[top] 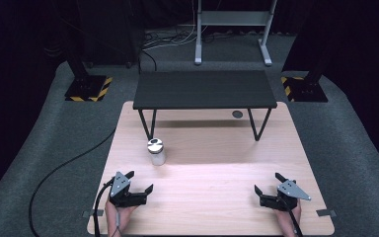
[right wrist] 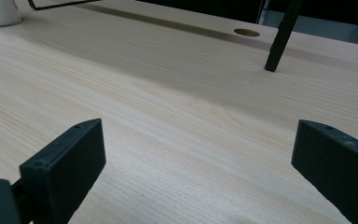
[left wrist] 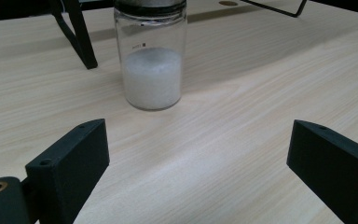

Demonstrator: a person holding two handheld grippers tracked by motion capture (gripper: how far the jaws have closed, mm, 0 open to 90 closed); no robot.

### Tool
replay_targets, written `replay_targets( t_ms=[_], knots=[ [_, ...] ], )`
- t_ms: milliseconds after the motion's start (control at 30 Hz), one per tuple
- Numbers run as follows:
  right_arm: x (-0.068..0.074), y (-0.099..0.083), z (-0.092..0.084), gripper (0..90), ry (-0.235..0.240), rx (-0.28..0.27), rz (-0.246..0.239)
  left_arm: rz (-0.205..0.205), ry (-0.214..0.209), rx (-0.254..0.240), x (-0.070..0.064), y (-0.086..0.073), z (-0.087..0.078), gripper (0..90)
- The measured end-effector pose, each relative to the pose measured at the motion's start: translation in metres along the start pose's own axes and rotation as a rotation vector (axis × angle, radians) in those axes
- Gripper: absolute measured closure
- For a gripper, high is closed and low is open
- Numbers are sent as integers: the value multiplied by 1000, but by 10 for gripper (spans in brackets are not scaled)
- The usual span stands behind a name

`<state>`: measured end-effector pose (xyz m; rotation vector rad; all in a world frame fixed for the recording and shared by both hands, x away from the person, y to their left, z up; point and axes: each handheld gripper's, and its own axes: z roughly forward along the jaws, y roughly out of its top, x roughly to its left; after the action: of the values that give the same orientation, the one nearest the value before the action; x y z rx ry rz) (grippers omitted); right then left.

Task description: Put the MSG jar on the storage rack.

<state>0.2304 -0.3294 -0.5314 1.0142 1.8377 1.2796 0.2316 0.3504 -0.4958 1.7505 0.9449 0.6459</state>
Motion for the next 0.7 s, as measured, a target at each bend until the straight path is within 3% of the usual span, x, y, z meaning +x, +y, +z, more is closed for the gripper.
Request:
replay_targets(
  t_ms=[333, 533, 700],
  knots=[
    [0, -1, 0, 18, 1, -5, -9, 41, -4, -12, 12, 1, -1, 50],
    [0, 0, 0, 20, 8, -2, -15, 79, -1, 2, 16, 15, 14, 45],
    [0, 0, 0, 21, 9, 0, -21, 82, 13, 20, 20, 26, 33, 45]
  ],
)
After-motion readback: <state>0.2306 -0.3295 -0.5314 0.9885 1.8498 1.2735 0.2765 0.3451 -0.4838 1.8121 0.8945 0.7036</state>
